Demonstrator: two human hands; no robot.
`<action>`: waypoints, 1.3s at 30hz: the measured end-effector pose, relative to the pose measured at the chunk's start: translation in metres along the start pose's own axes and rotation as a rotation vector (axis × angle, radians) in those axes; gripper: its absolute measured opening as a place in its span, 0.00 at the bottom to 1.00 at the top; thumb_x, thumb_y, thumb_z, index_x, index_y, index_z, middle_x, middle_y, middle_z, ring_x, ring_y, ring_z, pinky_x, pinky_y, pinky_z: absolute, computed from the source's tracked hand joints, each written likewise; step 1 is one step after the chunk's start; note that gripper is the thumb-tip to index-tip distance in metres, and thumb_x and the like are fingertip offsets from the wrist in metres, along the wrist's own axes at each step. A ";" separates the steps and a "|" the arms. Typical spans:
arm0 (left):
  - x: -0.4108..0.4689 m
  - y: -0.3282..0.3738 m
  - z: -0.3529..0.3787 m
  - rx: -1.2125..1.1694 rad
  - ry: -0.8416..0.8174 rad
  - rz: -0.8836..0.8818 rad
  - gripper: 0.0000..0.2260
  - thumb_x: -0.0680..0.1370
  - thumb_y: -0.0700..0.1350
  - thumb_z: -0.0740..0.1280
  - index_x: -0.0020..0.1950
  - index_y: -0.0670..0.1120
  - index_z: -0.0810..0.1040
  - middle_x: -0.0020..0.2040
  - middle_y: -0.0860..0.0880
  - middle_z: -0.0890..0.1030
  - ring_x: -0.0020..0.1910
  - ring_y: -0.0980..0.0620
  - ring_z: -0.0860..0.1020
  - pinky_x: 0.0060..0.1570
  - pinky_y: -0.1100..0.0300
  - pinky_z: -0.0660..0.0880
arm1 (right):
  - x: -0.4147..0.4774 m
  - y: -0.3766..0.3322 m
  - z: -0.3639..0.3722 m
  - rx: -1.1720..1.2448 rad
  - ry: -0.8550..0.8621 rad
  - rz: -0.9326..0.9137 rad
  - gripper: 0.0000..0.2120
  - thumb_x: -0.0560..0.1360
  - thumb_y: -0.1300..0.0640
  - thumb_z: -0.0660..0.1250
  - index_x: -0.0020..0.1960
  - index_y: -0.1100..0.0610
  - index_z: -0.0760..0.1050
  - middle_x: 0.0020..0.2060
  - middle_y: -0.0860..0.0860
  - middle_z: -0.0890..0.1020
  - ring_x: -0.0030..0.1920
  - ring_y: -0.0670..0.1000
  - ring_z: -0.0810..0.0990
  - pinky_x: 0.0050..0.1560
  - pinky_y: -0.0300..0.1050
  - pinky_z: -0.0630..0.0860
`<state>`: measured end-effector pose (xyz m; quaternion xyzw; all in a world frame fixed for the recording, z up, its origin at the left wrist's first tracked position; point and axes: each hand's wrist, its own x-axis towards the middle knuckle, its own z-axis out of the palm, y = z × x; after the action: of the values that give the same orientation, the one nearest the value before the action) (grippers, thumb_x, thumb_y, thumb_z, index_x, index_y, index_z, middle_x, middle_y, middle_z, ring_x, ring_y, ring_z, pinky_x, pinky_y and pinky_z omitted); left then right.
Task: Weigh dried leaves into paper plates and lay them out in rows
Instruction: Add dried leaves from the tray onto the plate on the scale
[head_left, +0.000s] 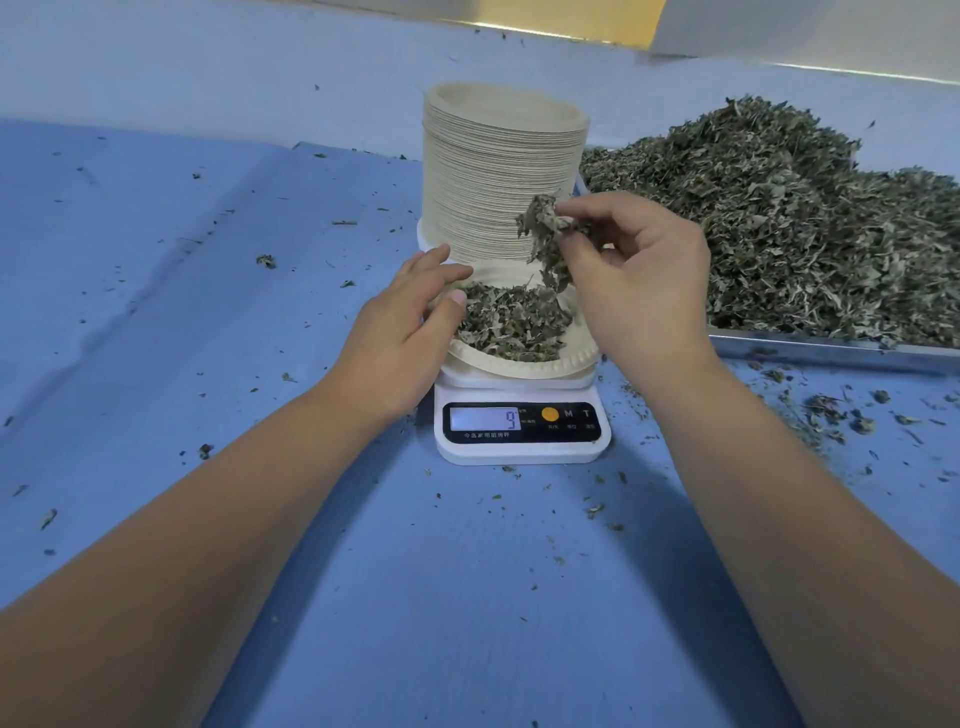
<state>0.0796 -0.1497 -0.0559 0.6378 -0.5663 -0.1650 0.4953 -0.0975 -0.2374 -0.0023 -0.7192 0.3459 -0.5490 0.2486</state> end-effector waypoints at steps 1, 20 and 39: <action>0.000 0.000 0.000 0.003 0.001 0.002 0.15 0.86 0.48 0.60 0.72 0.54 0.76 0.79 0.58 0.65 0.78 0.64 0.58 0.78 0.59 0.56 | -0.001 -0.001 0.001 0.005 -0.004 -0.006 0.10 0.75 0.62 0.72 0.52 0.50 0.86 0.43 0.41 0.86 0.37 0.44 0.83 0.44 0.38 0.79; 0.000 0.002 0.001 0.002 -0.003 0.003 0.15 0.86 0.47 0.60 0.72 0.54 0.76 0.78 0.61 0.65 0.76 0.67 0.60 0.64 0.79 0.56 | 0.005 0.001 -0.021 -0.003 0.027 0.025 0.14 0.74 0.65 0.70 0.51 0.47 0.84 0.46 0.44 0.86 0.44 0.41 0.85 0.52 0.39 0.81; -0.003 0.009 0.002 0.112 0.022 0.064 0.18 0.86 0.47 0.58 0.76 0.53 0.71 0.80 0.56 0.65 0.80 0.58 0.60 0.79 0.54 0.57 | 0.000 -0.005 -0.011 0.169 -0.153 0.129 0.07 0.77 0.66 0.72 0.52 0.56 0.82 0.41 0.52 0.85 0.36 0.47 0.86 0.32 0.39 0.78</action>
<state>0.0720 -0.1464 -0.0508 0.6478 -0.5894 -0.1099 0.4699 -0.1075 -0.2342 0.0041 -0.7116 0.3241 -0.5026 0.3688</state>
